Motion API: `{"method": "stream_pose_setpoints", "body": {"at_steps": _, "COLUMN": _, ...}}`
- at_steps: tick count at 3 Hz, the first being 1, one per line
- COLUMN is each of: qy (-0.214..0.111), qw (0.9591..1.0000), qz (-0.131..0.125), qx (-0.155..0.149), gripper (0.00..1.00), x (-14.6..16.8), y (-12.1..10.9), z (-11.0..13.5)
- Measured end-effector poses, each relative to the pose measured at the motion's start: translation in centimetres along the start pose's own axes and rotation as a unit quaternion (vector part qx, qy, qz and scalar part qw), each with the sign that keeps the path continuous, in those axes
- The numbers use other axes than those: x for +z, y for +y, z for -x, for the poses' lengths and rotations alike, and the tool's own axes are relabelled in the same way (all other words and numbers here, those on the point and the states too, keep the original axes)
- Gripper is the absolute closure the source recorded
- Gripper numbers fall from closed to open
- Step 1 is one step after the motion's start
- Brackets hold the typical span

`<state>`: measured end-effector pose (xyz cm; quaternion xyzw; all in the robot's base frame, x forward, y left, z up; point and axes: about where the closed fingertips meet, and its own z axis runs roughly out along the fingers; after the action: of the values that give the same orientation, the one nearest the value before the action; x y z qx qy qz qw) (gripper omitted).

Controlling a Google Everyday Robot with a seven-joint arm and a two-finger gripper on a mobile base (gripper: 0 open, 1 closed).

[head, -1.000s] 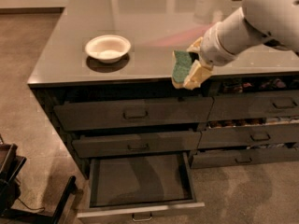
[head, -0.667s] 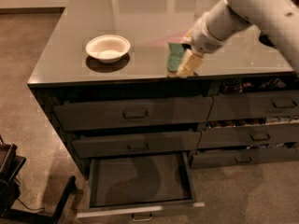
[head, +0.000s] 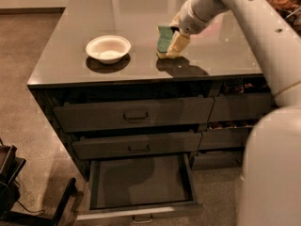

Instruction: Pick sponge from bottom drawer and place on counter

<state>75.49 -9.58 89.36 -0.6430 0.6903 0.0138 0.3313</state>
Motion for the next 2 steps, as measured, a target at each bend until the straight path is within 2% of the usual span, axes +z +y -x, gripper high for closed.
{"method": "stream_pose_setpoints", "body": {"at_steps": 1, "qy": -0.017, "qw": 0.9997, "qz": -0.018, "qx": 0.002, "gripper": 1.00, "x": 0.81, "y": -2.51, "z": 0.51}}
{"method": "stream_pose_setpoints", "body": {"at_steps": 2, "qy": -0.020, "qw": 0.9995, "qz": -0.023, "qx": 0.003, "gripper": 0.82, "x": 0.49, "y": -2.94, "z": 0.57}}
